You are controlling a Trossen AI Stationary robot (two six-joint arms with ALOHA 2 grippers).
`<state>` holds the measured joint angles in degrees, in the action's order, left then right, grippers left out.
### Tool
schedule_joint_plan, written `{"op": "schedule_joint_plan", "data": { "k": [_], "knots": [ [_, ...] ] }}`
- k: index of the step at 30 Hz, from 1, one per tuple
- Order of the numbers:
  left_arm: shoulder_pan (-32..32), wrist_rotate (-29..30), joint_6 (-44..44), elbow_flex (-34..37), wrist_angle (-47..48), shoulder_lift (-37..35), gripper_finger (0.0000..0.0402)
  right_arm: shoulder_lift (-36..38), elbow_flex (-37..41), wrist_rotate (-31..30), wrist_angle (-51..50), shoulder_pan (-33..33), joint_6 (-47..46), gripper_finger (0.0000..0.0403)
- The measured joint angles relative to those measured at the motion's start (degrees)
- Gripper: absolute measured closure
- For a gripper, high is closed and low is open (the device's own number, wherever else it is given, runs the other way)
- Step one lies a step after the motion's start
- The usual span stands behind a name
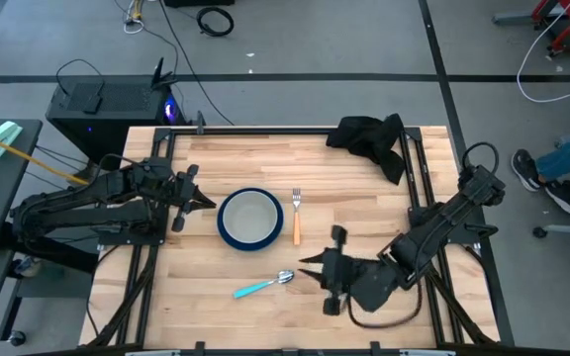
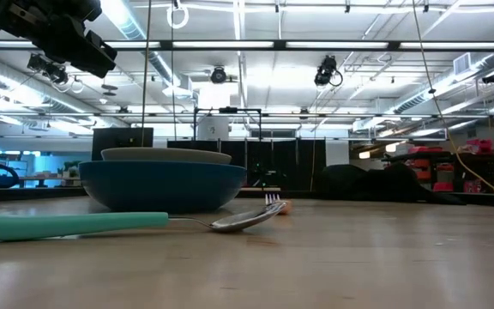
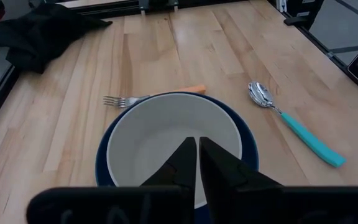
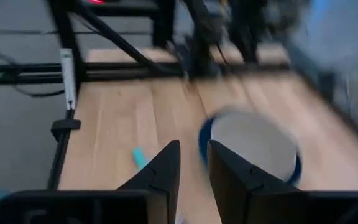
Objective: Set table place
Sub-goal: Put the blue spoon into the gray bowl on the table
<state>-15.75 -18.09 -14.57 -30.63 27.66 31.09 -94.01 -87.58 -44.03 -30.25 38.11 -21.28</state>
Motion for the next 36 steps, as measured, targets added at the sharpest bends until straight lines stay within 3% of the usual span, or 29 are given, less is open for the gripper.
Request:
{"op": "schedule_joint_plan", "data": {
  "k": [4, 7, 15, 19, 23, 29, 32, 36],
  "knots": [
    [0.0, 0.0, 0.0, 0.0, 0.0, 0.0, 0.0369, 1.1, 0.0, 0.7, 6.5, -1.9, 19.8, 0.0314],
    [0.0, 0.0, 0.0, 0.0, 0.0, 0.0, 0.0366, 3.8, 0.0, 1.0, 7.8, -5.2, 24.9, 0.0315],
    [0.0, 0.0, 0.0, 0.0, 0.0, 0.0, 0.0373, 19.2, 0.0, 3.1, -6.9, -18.6, 19.6, 0.0314],
    [0.0, 0.0, 0.0, 0.0, 0.0, 0.0, 0.0376, 27.5, 1.8, 4.8, -11.5, -20.8, 16.7, 0.0314],
    [0.0, 0.0, 0.0, 0.0, 0.0, 0.0, 0.0373, 37.4, 12.9, 4.3, -4.7, -18.9, 16.9, 0.0314],
    [0.0, 0.0, 0.0, 0.0, 0.0, 0.0, 0.0366, 51.1, 40.4, 3.7, 14.6, -17.2, 15.1, 0.0314],
    [0.0, 0.0, 0.0, 0.0, 0.0, 0.0, 0.0367, 53.8, 49.7, 3.8, 21.4, -17.4, 14.3, 0.0314],
    [0.0, 0.0, 0.0, 0.0, 0.0, 0.0, 0.0373, 53.5, 55.1, 4.4, 23.4, -17.3, 11.6, 0.0314]
  ]
}}
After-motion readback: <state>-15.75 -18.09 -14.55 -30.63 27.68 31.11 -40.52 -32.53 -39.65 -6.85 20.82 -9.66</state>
